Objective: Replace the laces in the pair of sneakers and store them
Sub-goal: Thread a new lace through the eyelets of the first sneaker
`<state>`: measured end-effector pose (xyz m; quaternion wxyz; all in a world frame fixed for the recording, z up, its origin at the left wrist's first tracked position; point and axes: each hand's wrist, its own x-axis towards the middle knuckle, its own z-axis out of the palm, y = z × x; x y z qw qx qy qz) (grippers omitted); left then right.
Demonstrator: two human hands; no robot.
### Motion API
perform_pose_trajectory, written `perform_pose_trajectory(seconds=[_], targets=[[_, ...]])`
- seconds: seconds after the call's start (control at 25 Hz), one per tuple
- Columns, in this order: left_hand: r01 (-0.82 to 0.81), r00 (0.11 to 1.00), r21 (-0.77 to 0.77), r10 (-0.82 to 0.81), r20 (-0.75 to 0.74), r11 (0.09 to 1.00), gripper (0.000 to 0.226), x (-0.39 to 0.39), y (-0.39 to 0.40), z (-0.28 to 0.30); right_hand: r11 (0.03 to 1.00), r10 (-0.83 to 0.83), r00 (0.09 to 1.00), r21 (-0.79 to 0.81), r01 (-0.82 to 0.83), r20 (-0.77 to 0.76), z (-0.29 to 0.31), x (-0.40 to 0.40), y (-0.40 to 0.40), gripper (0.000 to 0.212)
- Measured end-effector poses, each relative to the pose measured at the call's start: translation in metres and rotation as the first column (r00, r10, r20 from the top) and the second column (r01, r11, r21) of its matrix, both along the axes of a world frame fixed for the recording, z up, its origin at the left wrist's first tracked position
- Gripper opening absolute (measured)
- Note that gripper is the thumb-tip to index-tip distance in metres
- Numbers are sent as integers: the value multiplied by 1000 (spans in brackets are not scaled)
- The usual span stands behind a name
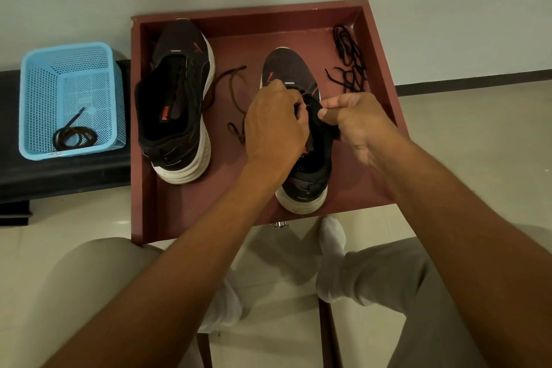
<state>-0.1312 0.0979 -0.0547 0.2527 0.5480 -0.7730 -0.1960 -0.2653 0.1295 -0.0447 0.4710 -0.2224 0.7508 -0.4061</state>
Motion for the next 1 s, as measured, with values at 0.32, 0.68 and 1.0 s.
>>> perform_pose_trajectory(seconds=[0.32,0.68,1.0], targets=[[25,998,-47,-22,53,999,13,-2,-1,-3,998,53,994,-14,-55,-99,0,1,1,24],[98,982,-117,-77,173,988,17,-5,-10,-8,976,210,948,-3,-217,-238,-4,-1,-2,15],[41,997,-49,-38,72,998,21,5,-8,-6,986,160,961,-7,-166,-224,7,-4,-6,12]])
